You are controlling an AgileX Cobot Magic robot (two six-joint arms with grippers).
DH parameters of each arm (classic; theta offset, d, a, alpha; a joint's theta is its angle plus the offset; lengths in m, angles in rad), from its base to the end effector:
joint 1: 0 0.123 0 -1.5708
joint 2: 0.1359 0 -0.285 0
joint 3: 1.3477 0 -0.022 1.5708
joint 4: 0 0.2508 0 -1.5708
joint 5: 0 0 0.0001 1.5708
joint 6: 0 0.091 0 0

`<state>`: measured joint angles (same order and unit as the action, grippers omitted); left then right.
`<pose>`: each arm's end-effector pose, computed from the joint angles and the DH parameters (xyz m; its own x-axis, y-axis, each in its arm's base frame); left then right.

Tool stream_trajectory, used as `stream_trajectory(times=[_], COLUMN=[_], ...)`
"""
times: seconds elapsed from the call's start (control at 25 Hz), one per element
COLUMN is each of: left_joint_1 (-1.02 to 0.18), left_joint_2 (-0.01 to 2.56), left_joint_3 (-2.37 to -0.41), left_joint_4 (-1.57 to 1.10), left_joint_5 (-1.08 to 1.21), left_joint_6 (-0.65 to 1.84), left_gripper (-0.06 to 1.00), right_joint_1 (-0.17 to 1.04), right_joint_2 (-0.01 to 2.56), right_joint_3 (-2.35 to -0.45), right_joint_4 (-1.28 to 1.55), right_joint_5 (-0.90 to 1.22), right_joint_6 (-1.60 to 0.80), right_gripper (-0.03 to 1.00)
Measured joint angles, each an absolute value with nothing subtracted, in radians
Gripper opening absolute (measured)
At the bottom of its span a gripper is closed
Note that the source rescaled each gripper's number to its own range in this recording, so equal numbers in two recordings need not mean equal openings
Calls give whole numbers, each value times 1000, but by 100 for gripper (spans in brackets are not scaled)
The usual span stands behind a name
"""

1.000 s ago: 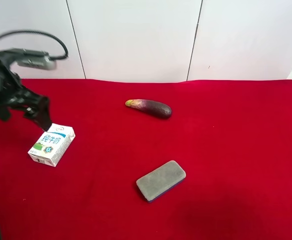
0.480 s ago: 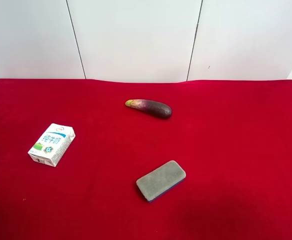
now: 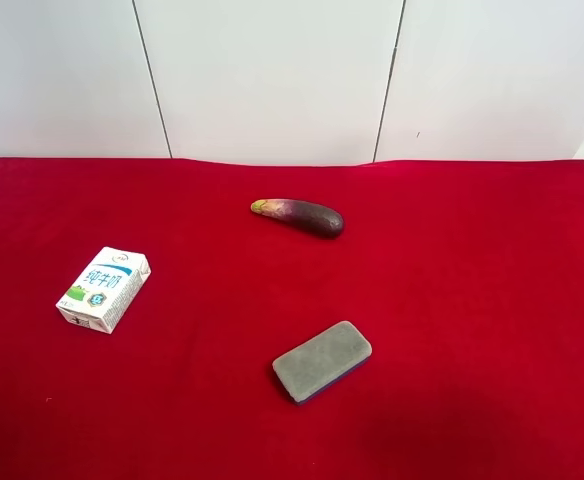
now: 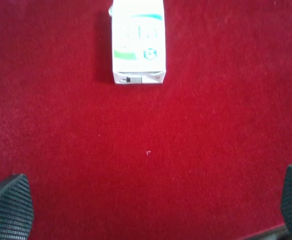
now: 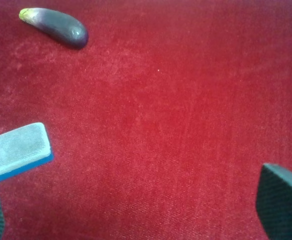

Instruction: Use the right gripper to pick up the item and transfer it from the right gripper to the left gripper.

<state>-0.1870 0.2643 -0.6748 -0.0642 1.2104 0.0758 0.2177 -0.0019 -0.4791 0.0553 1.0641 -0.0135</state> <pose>0.0148 -0.0084 0.3137 -0.6288 0.1729 -0.7581 0.2640 0.9645 0.0010 -0.0038 0.0037 0.2713 -0.4674 -0.0897 -0.8795 -0.2510 0.9674 0.0347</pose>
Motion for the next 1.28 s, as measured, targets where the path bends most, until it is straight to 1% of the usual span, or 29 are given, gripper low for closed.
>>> stream_trajectory(times=[0.16, 0.24, 0.6, 1.28], left_joint_1=[-187, -187, -187, -187], left_joint_2=[63, 5, 8, 16], left_joint_3=[-608, -581, -512, -512], left_joint_4=[-64, -64, -67, -67], left_joint_5=[1201, 1196, 1071, 1067], left_joint_6=[76, 77, 75, 75], left_gripper=[100, 100, 100, 100], right_joint_1=[218, 218, 218, 218], right_joint_2=[-2, -2, -2, -2], right_joint_3=[-479, -479, -479, -479], right_joint_4=[55, 55, 55, 55], right_joint_5=[1064, 1064, 1064, 1064], right_joint_6=[-13, -13, -13, -13], right_gripper=[100, 100, 100, 100])
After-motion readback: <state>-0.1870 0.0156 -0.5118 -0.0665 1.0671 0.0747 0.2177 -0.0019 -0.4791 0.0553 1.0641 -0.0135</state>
